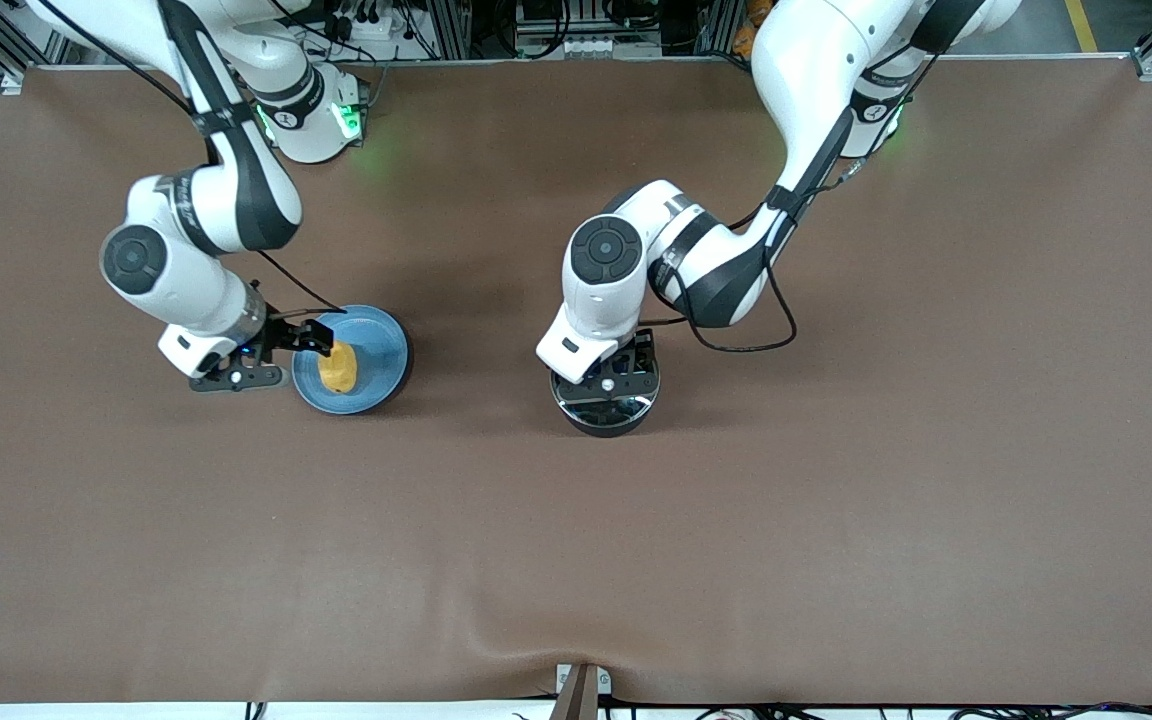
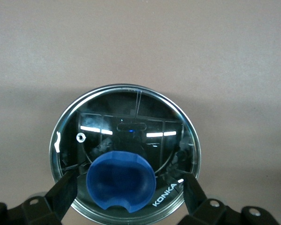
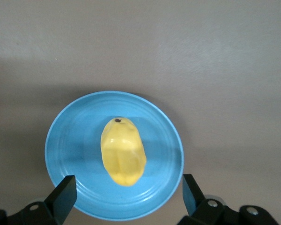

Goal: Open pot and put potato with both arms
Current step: 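Grasp the lid knob with the left gripper while the right gripper grasps the potato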

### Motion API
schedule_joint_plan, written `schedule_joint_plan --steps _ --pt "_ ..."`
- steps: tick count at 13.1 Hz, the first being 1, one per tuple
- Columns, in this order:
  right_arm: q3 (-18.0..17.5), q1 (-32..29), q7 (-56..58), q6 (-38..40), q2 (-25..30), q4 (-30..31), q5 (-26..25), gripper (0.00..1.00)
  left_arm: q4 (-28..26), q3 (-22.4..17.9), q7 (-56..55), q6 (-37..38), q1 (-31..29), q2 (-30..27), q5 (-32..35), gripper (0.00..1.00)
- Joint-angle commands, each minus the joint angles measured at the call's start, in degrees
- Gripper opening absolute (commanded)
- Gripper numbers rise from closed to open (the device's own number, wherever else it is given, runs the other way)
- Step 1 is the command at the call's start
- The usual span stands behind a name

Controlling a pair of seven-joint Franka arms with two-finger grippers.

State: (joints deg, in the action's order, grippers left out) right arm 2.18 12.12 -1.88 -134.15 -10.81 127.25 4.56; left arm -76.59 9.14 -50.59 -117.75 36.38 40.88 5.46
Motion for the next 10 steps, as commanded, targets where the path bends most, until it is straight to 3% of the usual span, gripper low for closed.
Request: schedule_joint_plan --steps 1,7,10 --pt "-0.1 1.1 -0.6 -3.4 -3.2 0.2 0.9 1.00 1.7 -0.4 0.7 0.0 0.4 1.6 1.2 1.00" --pt "-0.1 1.6 -0.6 -5.3 -7.0 0.3 1.1 1.00 1.5 -0.4 1.7 -0.3 0.4 2.1 1.4 1.00" --pt "-0.1 1.9 -0.6 -7.7 -9.2 0.3 1.2 1.00 1.3 -0.4 3.6 -0.2 0.4 2.2 1.5 0.90"
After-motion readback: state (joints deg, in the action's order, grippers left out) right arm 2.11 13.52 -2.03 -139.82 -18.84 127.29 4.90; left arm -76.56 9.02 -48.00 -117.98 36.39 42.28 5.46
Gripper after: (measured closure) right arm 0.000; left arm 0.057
